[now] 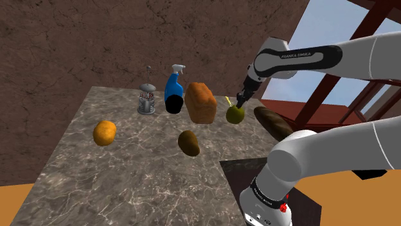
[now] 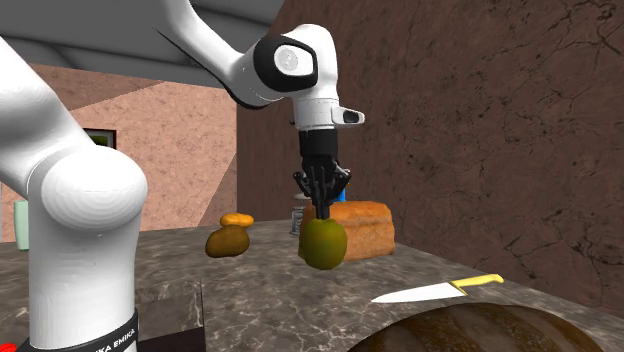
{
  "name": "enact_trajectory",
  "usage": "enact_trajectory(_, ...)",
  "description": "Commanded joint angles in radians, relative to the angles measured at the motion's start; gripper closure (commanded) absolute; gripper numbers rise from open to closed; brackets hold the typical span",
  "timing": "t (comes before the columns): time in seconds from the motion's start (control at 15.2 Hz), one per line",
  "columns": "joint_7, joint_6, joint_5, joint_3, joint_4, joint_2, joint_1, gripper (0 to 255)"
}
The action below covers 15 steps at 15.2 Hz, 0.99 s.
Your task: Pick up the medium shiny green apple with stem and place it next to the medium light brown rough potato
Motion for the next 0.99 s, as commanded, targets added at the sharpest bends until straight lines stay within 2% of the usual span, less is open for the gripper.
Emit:
enact_trajectory(0.0, 0.0, -0.034, 0.004, 0.007, 0.021, -0.013, 0.0, 255)
enact_trajectory(0.92, 0.003, -0.234, 0.036, 0.051, 0.185, -0.049, 0.012, 255)
